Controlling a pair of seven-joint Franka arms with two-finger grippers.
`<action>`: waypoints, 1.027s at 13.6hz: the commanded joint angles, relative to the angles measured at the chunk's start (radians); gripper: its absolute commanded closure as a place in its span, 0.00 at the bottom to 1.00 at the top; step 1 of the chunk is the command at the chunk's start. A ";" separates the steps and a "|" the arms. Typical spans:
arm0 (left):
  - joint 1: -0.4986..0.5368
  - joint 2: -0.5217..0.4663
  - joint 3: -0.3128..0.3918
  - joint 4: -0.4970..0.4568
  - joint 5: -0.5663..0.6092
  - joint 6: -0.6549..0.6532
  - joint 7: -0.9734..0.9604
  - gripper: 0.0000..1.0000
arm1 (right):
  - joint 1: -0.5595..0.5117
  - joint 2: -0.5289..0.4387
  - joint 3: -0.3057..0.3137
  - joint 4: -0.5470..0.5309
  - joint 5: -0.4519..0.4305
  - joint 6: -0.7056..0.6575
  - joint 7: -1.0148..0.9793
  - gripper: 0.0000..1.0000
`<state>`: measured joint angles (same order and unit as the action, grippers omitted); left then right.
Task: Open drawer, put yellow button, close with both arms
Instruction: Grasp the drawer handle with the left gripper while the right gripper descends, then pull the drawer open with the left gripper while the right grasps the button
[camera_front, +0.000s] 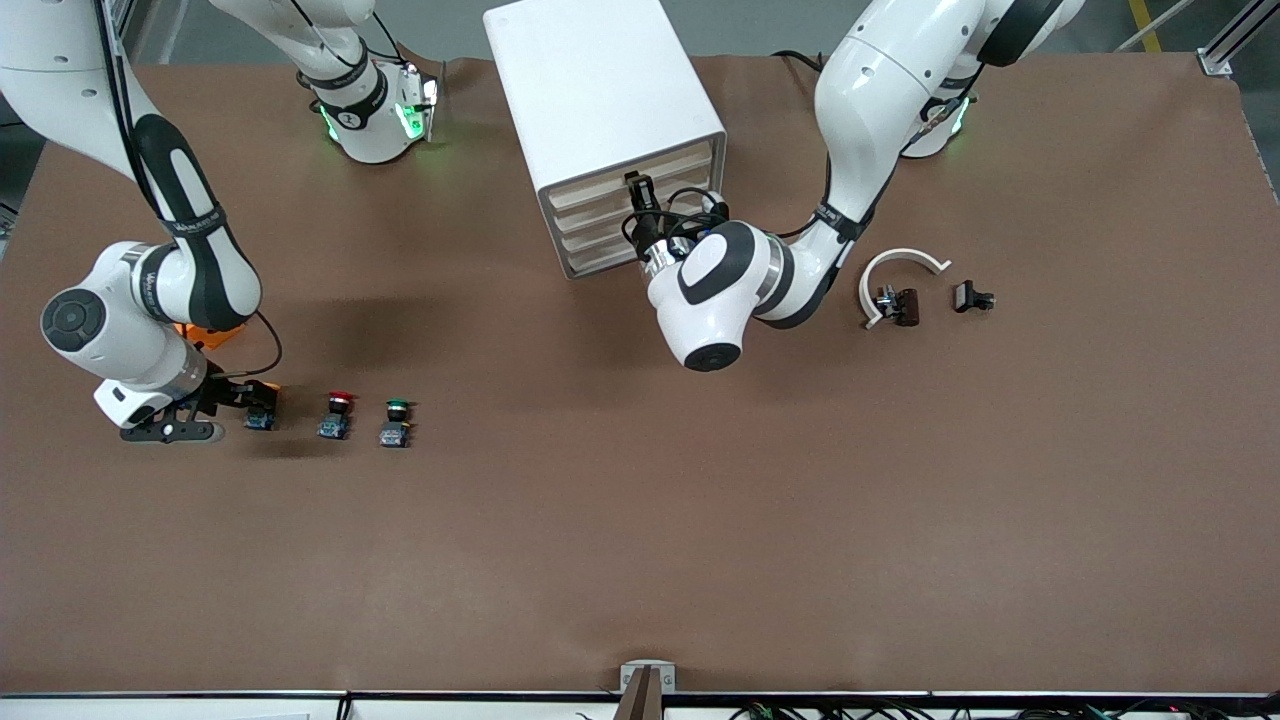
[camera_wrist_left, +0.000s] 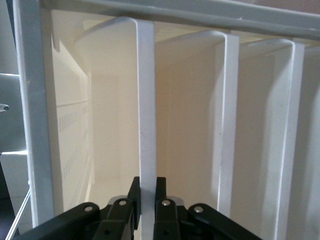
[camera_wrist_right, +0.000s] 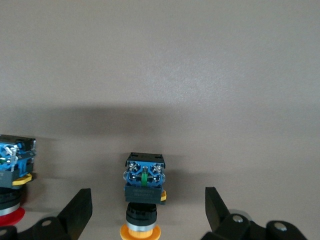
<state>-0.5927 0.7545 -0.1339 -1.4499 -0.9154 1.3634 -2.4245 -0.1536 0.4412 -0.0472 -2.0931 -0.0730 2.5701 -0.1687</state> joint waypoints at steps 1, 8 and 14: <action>0.057 0.006 0.013 0.016 -0.007 -0.014 -0.024 1.00 | -0.006 0.030 0.009 0.015 -0.010 0.018 0.018 0.00; 0.186 0.011 0.050 0.083 -0.008 -0.006 -0.012 1.00 | -0.004 0.082 0.010 0.041 -0.010 0.018 0.018 0.00; 0.208 0.008 0.094 0.112 -0.007 0.000 0.011 0.30 | 0.005 0.083 0.012 0.053 -0.008 0.013 0.021 0.90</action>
<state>-0.4053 0.7612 -0.0555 -1.3565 -0.9172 1.3898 -2.4234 -0.1516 0.5132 -0.0415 -2.0614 -0.0730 2.5861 -0.1672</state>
